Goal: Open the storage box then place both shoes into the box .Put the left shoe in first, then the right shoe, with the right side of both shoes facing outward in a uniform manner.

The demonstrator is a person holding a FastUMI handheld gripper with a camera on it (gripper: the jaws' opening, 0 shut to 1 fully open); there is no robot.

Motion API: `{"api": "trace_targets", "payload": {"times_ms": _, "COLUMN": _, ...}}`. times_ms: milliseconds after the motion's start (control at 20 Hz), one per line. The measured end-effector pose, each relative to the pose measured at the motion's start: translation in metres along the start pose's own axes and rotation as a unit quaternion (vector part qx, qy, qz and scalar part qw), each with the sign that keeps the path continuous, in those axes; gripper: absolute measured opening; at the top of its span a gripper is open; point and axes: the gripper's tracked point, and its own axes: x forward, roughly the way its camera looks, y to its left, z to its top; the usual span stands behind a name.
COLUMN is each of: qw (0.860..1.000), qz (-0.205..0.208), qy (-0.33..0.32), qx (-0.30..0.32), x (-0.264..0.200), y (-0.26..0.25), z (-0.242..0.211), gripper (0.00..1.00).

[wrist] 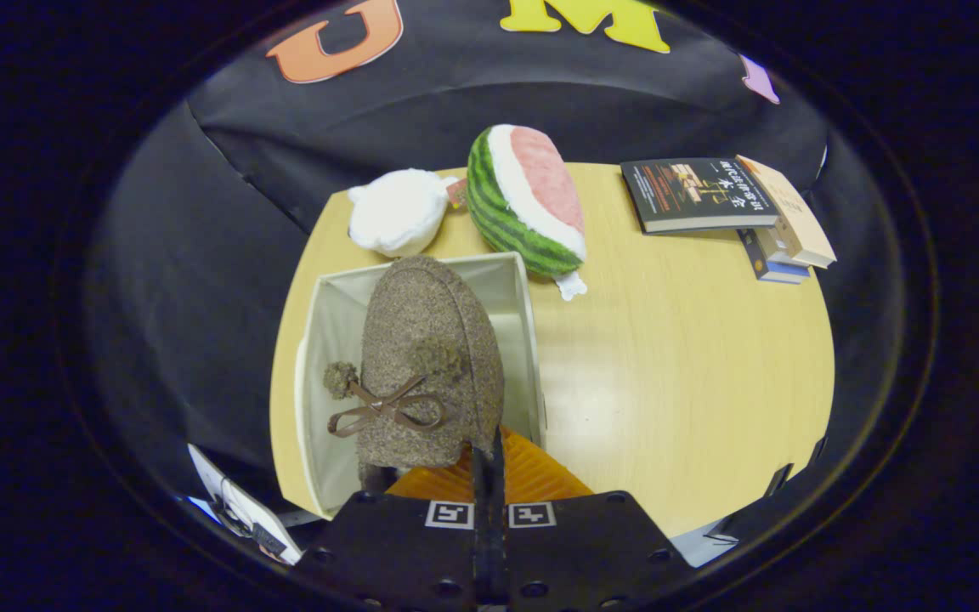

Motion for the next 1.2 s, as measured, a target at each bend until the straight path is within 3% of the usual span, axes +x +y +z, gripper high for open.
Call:
{"api": "trace_targets", "payload": {"times_ms": 300, "qw": 0.999, "qz": -0.031, "qy": 0.026, "qx": 0.017, "x": 0.058, "y": 0.005, "z": -0.001, "gripper": 0.0}}
{"api": "trace_targets", "payload": {"times_ms": 400, "qw": 0.998, "qz": -0.068, "qy": 0.017, "qx": 0.002, "x": 0.06, "y": -0.002, "z": 0.002, "gripper": 0.01}}
{"api": "trace_targets", "payload": {"times_ms": 600, "qw": 0.998, "qz": -0.063, "qy": 0.017, "qx": 0.001, "x": 0.058, "y": 0.004, "z": -0.001, "gripper": 0.03}}
{"api": "trace_targets", "payload": {"times_ms": 650, "qw": 0.998, "qz": -0.066, "qy": 0.017, "qx": 0.001, "x": 0.055, "y": 0.002, "z": -0.002, "gripper": 0.14}}
{"api": "trace_targets", "payload": {"times_ms": 700, "qw": 0.998, "qz": -0.064, "qy": 0.018, "qx": 0.003, "x": 0.05, "y": 0.003, "z": -0.005, "gripper": 0.15}}
{"api": "trace_targets", "payload": {"times_ms": 800, "qw": 0.999, "qz": -0.035, "qy": 0.027, "qx": 0.0, "x": 0.042, "y": 0.016, "z": -0.016, "gripper": 0.32}}
{"api": "trace_targets", "payload": {"times_ms": 900, "qw": 1.0, "qz": -0.015, "qy": 0.013, "qx": -0.018, "x": 0.026, "y": 0.027, "z": -0.021, "gripper": 0.6}}
{"api": "trace_targets", "payload": {"times_ms": 1000, "qw": 0.999, "qz": -0.023, "qy": -0.01, "qx": -0.045, "x": 0.006, "y": 0.026, "z": -0.022, "gripper": 0.88}}
{"api": "trace_targets", "payload": {"times_ms": 1050, "qw": 0.998, "qz": -0.021, "qy": -0.025, "qx": -0.054, "x": -0.006, "y": 0.028, "z": -0.021, "gripper": 0.94}}
{"api": "trace_targets", "payload": {"times_ms": 1200, "qw": 0.996, "qz": -0.013, "qy": -0.062, "qx": -0.062, "x": -0.042, "y": 0.027, "z": -0.02, "gripper": 0.93}}
